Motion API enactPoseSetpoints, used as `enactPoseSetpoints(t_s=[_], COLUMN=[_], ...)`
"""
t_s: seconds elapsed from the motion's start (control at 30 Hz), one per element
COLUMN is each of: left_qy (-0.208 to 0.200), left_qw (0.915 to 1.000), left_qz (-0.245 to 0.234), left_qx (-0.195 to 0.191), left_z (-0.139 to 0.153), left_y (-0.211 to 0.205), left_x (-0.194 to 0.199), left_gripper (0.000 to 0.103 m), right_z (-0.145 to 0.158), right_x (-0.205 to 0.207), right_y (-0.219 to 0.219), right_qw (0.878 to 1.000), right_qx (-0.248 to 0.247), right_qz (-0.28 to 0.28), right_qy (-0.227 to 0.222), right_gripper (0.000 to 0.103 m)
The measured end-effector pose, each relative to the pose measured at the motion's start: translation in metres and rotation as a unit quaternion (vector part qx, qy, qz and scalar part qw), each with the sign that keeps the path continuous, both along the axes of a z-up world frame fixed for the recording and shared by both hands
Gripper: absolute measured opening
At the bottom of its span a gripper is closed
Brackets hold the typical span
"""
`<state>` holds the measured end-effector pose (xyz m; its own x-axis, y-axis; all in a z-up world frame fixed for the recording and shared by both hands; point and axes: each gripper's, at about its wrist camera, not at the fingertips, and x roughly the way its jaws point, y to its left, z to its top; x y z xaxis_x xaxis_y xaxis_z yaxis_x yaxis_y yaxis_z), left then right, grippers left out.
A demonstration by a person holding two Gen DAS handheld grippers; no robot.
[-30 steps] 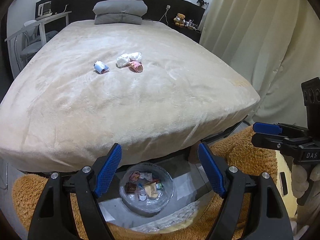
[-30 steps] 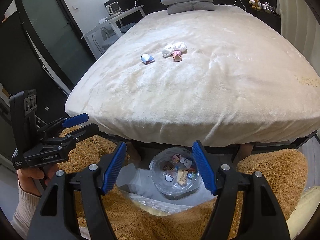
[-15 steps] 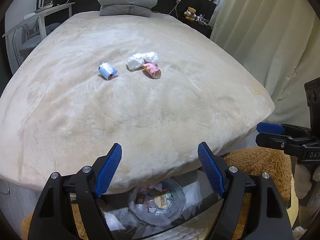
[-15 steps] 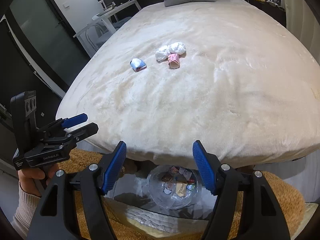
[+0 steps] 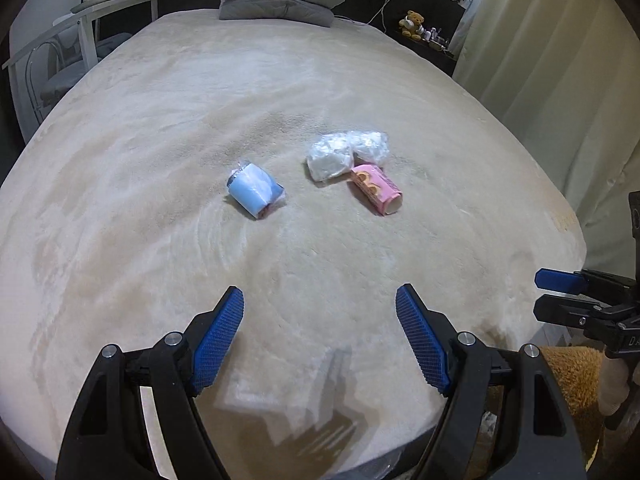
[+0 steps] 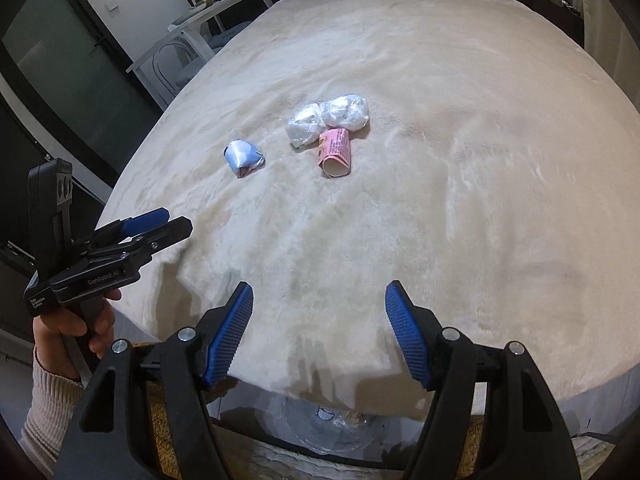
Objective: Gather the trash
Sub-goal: 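Grasp blue-white can with left tool while right tool grasps pink tube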
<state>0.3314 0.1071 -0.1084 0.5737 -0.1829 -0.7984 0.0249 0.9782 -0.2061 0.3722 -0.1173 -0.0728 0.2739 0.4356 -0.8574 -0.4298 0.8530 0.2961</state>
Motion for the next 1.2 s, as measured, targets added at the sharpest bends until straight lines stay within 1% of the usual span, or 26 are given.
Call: enactPoseSetpoints(t_s=[0.1, 0.23, 0.4, 0.43, 0.53, 0.57, 0.63, 0.7, 0.77, 0.87, 0.93, 1.0, 1.03, 1.07, 1.1, 1.17, 1.2], left_qy=[0.013, 0.02, 0.018, 0.016, 0.012, 0.013, 0.017, 0.017, 0.015, 0.013, 0.014, 0.011, 0.01, 0.006, 0.003, -0.003, -0.005], left_qw=[0.9999, 0.9994, 0.9983, 0.9979, 0.9945, 0.9938, 0.9936, 0.9923, 0.9909, 0.9892, 0.9891, 0.9871, 0.9855, 0.9841, 0.9833, 0.982, 0.981], left_qz=[0.0, -0.011, -0.025, -0.026, -0.03, -0.031, -0.04, -0.047, -0.056, -0.061, -0.063, -0.071, -0.076, -0.081, -0.086, -0.093, -0.094], left_qx=[0.008, 0.027, 0.05, 0.056, 0.1, 0.106, 0.104, 0.113, 0.121, 0.132, 0.132, 0.143, 0.152, 0.158, 0.16, 0.165, 0.169], left_z=[-0.01, -0.017, -0.026, -0.027, -0.035, -0.038, -0.043, -0.047, -0.05, -0.055, -0.058, -0.061, -0.063, -0.063, -0.065, -0.066, -0.067], left_y=[0.008, 0.013, 0.019, 0.02, 0.022, 0.023, 0.024, 0.024, 0.022, 0.022, 0.023, 0.02, 0.017, 0.015, 0.014, 0.012, 0.011], left_x=[0.022, 0.047, 0.077, 0.082, 0.097, 0.101, 0.108, 0.113, 0.118, 0.123, 0.125, 0.126, 0.127, 0.127, 0.127, 0.126, 0.126], left_gripper=[0.077, 0.077, 0.077, 0.077, 0.077, 0.077, 0.077, 0.077, 0.077, 0.077, 0.077, 0.076, 0.074, 0.066, 0.063, 0.05, 0.047], right_z=[-0.007, -0.013, -0.02, -0.021, -0.028, -0.03, -0.036, -0.043, -0.049, -0.058, -0.064, -0.07, -0.072, -0.074, -0.076, -0.082, -0.084], right_x=[0.02, 0.047, 0.078, 0.083, 0.1, 0.105, 0.116, 0.125, 0.133, 0.145, 0.152, 0.156, 0.158, 0.16, 0.162, 0.165, 0.166], right_y=[0.01, 0.026, 0.044, 0.046, 0.055, 0.057, 0.061, 0.065, 0.069, 0.072, 0.077, 0.08, 0.082, 0.084, 0.085, 0.086, 0.086], right_qw=[1.0, 1.0, 0.999, 0.999, 0.999, 0.999, 0.999, 0.999, 0.998, 0.998, 0.997, 0.997, 0.997, 0.997, 0.996, 0.996, 0.996], right_qx=[-0.007, -0.016, -0.015, -0.018, -0.021, -0.02, -0.017, -0.022, -0.024, -0.023, -0.026, -0.031, -0.032, -0.034, -0.034, -0.035, -0.038], right_qz=[0.006, 0.017, 0.029, 0.029, 0.032, 0.033, 0.036, 0.036, 0.038, 0.035, 0.037, 0.037, 0.039, 0.039, 0.039, 0.038, 0.037], right_qy=[0.001, -0.004, 0.004, 0.001, 0.007, 0.012, 0.025, 0.027, 0.035, 0.052, 0.057, 0.06, 0.063, 0.064, 0.066, 0.074, 0.075], right_gripper=[0.068, 0.068, 0.068, 0.068, 0.068, 0.068, 0.068, 0.068, 0.065, 0.064, 0.063, 0.062, 0.059, 0.059, 0.057, 0.049, 0.047])
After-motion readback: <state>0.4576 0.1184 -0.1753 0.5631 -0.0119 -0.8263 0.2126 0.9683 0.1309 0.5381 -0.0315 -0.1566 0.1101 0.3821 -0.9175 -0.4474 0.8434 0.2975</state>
